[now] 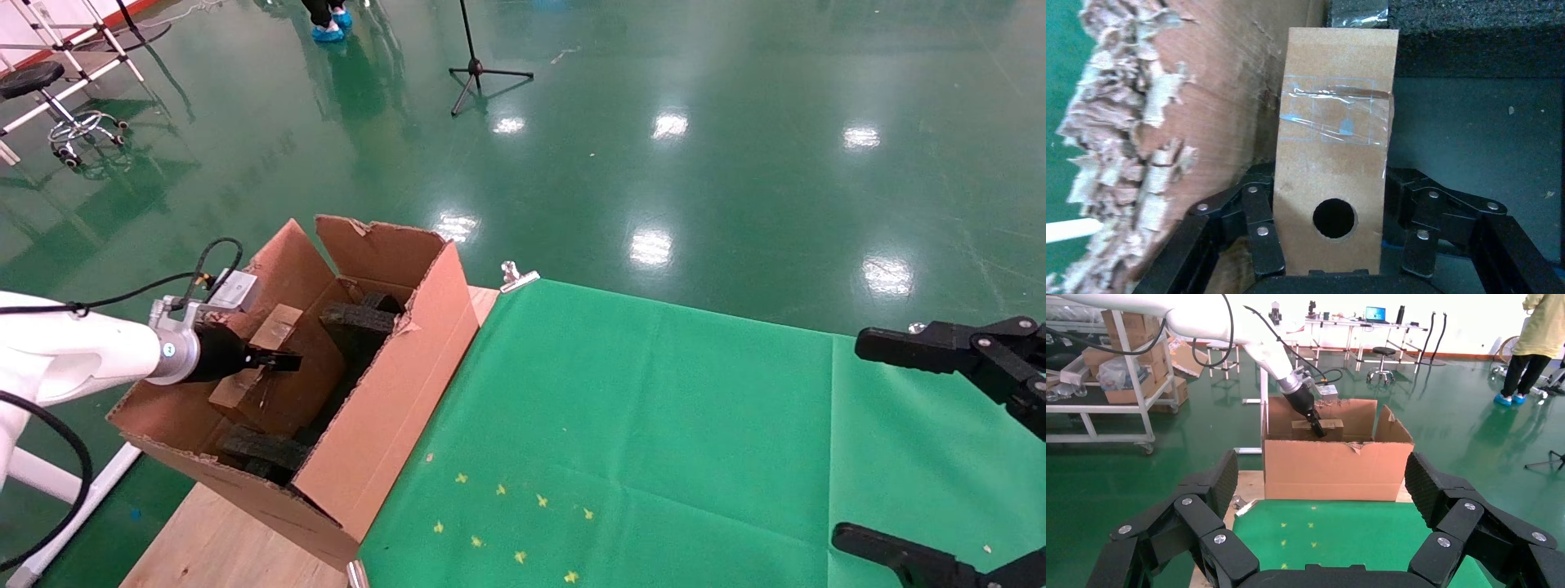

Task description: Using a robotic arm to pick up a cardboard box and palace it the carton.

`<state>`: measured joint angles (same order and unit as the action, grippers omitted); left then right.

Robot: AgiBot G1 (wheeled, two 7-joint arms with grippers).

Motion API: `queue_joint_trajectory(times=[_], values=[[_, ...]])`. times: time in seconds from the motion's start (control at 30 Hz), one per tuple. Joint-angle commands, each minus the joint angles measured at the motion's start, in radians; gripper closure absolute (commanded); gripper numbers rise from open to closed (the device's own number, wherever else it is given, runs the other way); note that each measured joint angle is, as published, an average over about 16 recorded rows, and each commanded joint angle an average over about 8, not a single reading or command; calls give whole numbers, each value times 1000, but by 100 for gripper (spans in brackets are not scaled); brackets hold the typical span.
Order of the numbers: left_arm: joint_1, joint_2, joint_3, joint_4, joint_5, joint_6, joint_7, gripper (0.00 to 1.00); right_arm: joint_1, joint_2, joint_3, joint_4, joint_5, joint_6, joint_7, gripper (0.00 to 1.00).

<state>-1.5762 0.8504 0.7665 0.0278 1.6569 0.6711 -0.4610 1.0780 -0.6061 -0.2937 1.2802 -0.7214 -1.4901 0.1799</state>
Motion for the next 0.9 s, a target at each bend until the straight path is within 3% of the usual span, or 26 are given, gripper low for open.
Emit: queue_joint_trajectory(times=[0.03,0.43,0.9], values=[[-1,0,0,1,-1,3,0,0,0,0,0,0,0,0,0,0],[-55,-55,-17,-110,-26,77,68,0,0,0,-1,-1,0,0,0,0],[-91,-196,-40,-469,-86,368,56,0,1,0,-1,-1,1,0,-1,0]])
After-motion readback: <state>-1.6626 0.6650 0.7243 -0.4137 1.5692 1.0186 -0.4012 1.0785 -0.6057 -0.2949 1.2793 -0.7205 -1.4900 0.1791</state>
